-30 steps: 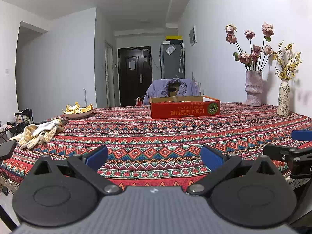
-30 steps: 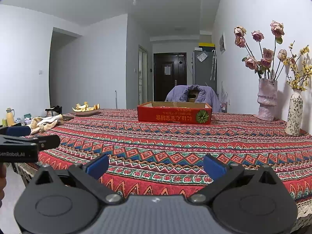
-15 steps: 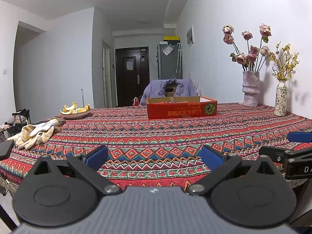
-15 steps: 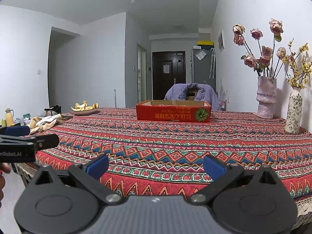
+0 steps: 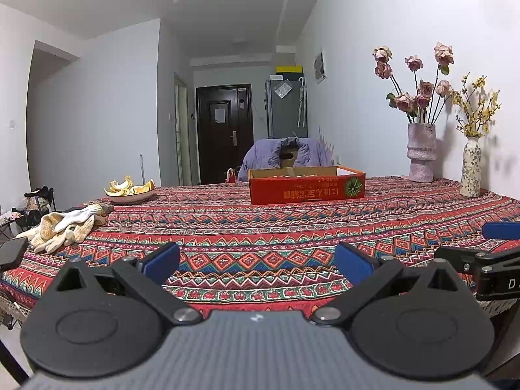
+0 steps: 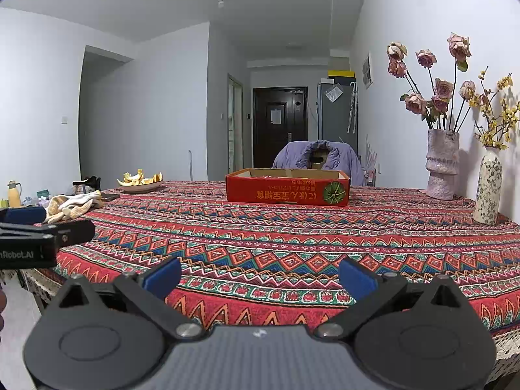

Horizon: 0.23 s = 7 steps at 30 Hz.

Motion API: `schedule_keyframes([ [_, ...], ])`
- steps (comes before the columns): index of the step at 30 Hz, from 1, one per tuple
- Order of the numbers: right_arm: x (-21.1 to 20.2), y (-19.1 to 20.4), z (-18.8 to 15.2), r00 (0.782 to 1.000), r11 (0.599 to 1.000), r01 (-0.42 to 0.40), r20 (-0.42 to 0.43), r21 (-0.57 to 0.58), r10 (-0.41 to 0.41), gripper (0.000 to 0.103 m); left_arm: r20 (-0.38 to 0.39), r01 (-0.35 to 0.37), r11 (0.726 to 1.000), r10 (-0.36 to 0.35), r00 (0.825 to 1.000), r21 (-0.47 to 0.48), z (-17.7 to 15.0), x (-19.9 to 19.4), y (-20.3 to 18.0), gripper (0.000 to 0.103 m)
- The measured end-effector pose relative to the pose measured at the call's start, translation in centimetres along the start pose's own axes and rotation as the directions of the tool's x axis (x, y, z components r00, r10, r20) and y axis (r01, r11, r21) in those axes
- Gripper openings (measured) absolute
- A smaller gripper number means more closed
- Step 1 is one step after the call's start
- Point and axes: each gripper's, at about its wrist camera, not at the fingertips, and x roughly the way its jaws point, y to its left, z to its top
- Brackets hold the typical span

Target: Organize snacks

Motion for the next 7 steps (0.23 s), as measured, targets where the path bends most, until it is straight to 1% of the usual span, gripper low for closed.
schedule_keyframes([
  [7,-0.05,-0.09,-0.01,1.000,1.000,-0.003,0.003,0.005,0.003,0.103,-0.004,0.010,1.000,-0.010,1.000,-0.009,-0.08,0.02,0.06,0.103],
])
